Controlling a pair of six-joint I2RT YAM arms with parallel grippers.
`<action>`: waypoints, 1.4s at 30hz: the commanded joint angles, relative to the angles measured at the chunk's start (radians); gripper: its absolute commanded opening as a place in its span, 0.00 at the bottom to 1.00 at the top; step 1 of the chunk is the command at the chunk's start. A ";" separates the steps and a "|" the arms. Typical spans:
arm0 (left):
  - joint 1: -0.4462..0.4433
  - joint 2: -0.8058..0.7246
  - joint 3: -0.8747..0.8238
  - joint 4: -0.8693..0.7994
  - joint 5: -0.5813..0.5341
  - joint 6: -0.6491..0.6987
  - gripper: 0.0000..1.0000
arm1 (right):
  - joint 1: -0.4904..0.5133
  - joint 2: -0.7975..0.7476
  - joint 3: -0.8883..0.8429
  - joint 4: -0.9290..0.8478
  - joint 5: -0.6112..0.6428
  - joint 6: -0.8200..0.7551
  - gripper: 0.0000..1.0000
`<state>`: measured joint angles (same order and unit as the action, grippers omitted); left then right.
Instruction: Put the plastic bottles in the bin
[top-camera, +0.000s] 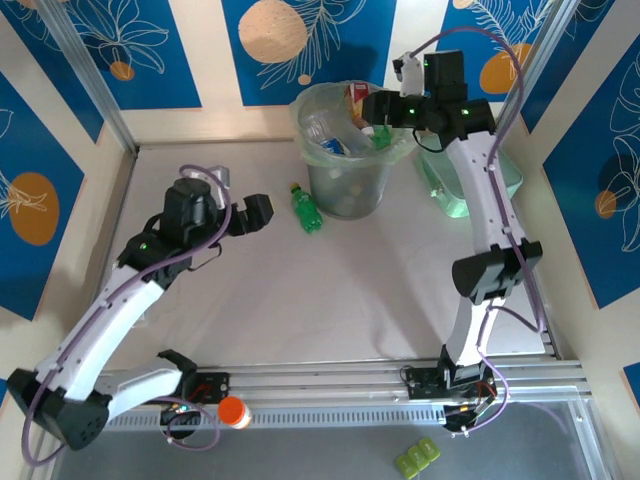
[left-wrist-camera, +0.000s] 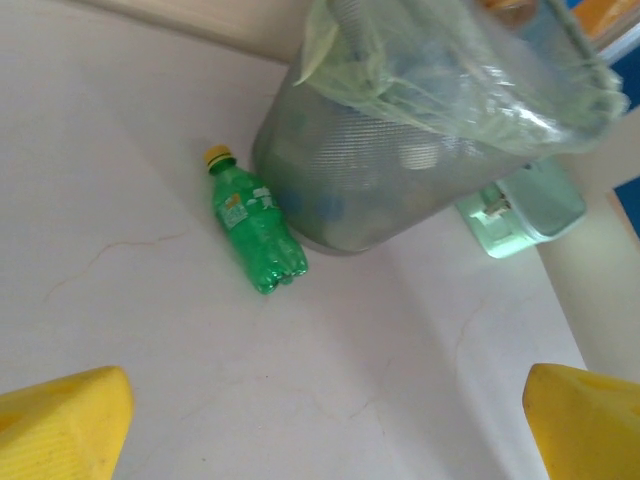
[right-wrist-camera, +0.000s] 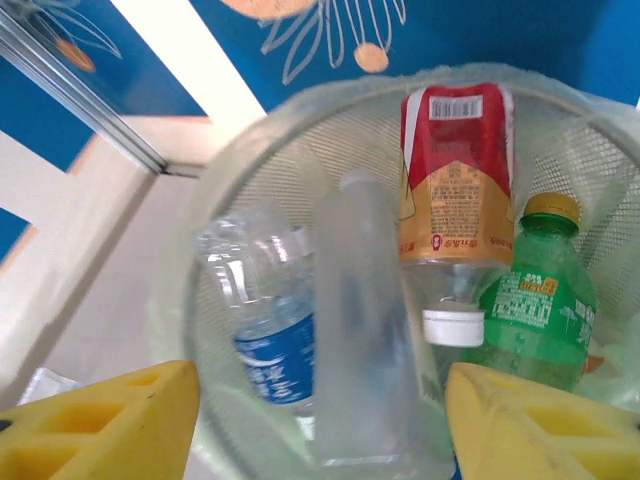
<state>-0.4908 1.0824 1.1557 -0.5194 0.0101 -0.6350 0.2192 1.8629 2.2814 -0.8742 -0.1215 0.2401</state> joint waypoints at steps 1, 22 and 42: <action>0.007 0.087 0.052 -0.018 -0.054 -0.127 0.99 | -0.001 -0.102 -0.082 0.044 -0.020 0.067 0.64; 0.076 0.816 0.317 0.248 0.239 -0.362 0.92 | -0.050 -0.993 -1.327 0.673 -0.106 0.481 0.60; 0.110 1.115 0.442 0.333 0.290 -0.331 0.73 | -0.049 -1.150 -1.492 0.684 -0.245 0.489 0.61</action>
<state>-0.3985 2.1696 1.5745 -0.2169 0.2798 -0.9726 0.1680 0.7292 0.8017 -0.2020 -0.3363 0.7341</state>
